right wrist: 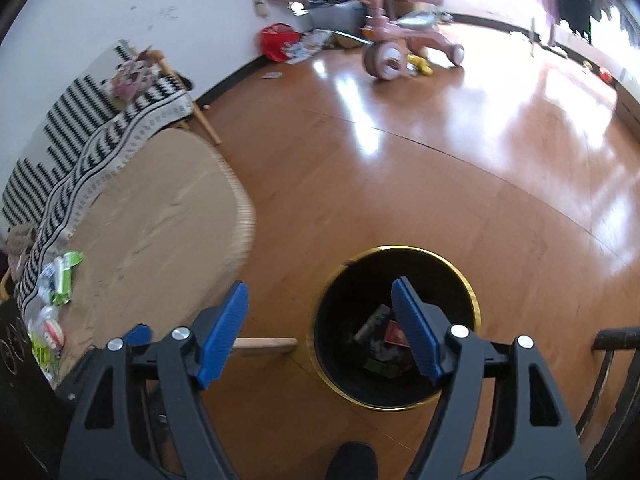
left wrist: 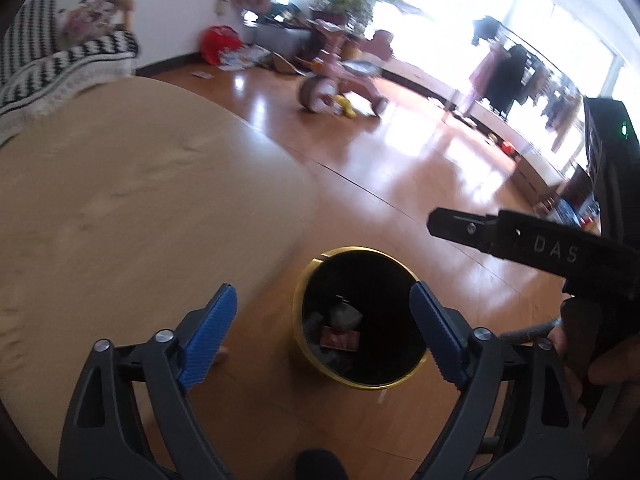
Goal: Collect trash
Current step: 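Swing both open tools back over the table toward the plastic bags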
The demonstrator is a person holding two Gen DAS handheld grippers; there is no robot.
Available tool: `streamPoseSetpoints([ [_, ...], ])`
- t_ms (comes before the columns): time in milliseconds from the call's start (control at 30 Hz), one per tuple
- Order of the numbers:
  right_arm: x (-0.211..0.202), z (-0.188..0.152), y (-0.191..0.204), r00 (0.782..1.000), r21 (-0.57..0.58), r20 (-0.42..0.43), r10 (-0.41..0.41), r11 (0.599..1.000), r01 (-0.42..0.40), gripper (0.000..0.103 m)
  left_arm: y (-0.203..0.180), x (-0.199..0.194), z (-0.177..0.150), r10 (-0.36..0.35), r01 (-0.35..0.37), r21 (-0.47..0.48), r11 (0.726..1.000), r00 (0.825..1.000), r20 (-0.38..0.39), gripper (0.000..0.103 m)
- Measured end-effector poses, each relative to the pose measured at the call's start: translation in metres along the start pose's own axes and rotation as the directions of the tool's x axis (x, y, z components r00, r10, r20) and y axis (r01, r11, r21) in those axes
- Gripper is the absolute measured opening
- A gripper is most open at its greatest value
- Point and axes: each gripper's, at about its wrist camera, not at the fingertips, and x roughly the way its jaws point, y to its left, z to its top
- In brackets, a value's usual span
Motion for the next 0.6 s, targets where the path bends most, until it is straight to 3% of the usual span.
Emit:
streamPoseSetpoints([
  [167,-0.005,-0.004,0.067,0.998,-0.081,0.016,0.055,0.995,-0.053,0.076,0.062,-0.066,-0.002,0.116,-0.112,-0.067,0.991,0.991,0.069,0.090],
  [267,-0.005,-0.012,0.120,0.994,-0.140,0.007,0.107,0.985,-0.105,0.076,0.105,-0.111,-0.009,0.200,-0.187,-0.124,0.974,0.974,0.107,0.091],
  [433,-0.001,-0.040,0.231,0.981,-0.288,-0.038,0.192,0.938,-0.194,0.076,0.186,-0.190,-0.034,0.358,-0.317,-0.242,0.917,0.921,0.152,0.091],
  [600,0.006,-0.081,0.334,0.957,-0.412,-0.097,0.273,0.864,-0.288,0.077,0.265,-0.260,-0.075,0.504,-0.423,-0.375,0.825,0.850,0.151,0.091],
])
